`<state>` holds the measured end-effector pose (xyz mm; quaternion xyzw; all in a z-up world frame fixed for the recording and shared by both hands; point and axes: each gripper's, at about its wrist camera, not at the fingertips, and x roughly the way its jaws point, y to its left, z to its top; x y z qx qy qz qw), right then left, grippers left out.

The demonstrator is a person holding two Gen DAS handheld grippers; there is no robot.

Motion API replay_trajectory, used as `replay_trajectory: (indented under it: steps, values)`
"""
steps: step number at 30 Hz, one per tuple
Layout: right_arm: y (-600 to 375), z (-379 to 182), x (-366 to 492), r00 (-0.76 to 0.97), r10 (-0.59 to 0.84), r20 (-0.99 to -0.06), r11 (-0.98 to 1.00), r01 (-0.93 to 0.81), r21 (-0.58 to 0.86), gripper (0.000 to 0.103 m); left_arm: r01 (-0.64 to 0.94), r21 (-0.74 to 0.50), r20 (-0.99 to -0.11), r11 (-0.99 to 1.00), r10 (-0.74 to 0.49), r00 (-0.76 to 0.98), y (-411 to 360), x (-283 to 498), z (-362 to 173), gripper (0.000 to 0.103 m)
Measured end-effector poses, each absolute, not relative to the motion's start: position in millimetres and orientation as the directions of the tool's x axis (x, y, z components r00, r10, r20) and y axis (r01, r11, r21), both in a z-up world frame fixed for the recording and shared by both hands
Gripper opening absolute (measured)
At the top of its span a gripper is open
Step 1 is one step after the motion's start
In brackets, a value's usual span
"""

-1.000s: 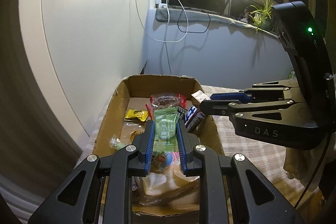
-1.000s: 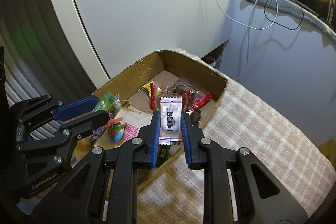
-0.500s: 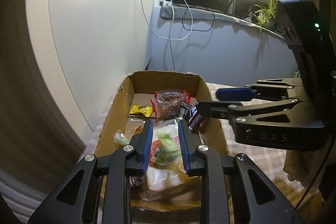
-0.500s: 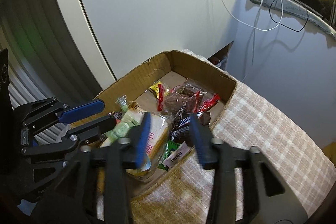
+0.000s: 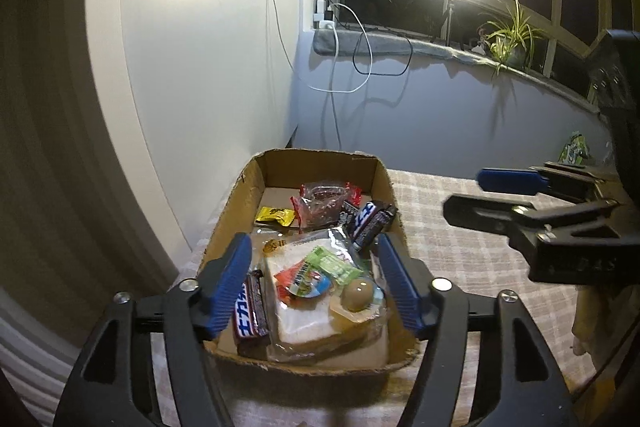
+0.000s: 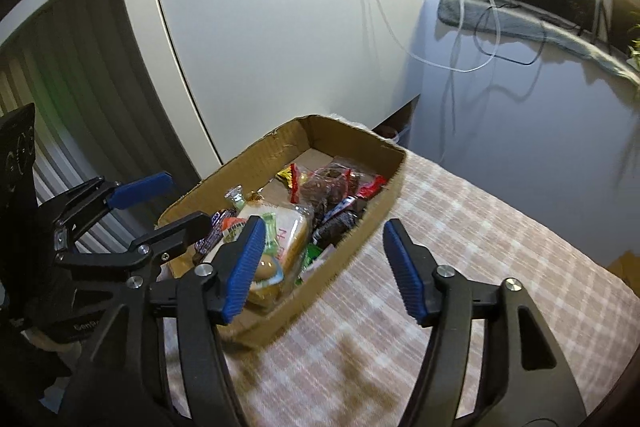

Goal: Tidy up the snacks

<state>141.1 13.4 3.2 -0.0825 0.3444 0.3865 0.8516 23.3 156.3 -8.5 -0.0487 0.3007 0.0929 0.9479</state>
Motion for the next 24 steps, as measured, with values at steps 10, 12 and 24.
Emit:
replay_trajectory:
  steps: [10,12,24]
  values:
    - [-29.0,15.8,92.9,0.586,0.549,-0.596,0.744,-0.667,0.030,0.094,-0.239,-0.051,-0.543,0.970,0.174,0.821,134.6,-5.6,3.1,0.079]
    - [-37.0,15.3,85.6,0.609,0.536,-0.585,0.762,-0.648,0.023,0.096,-0.245,-0.058,-0.539,0.968,0.176,0.824,131.5,-10.4,4.3,0.080]
    - [-70.2,13.1,71.3,0.673,0.485,-0.559,0.822,-0.568,0.030,0.102,-0.273,-0.057,-0.549,0.960,0.198,0.812,121.7,-24.0,2.7,0.080]
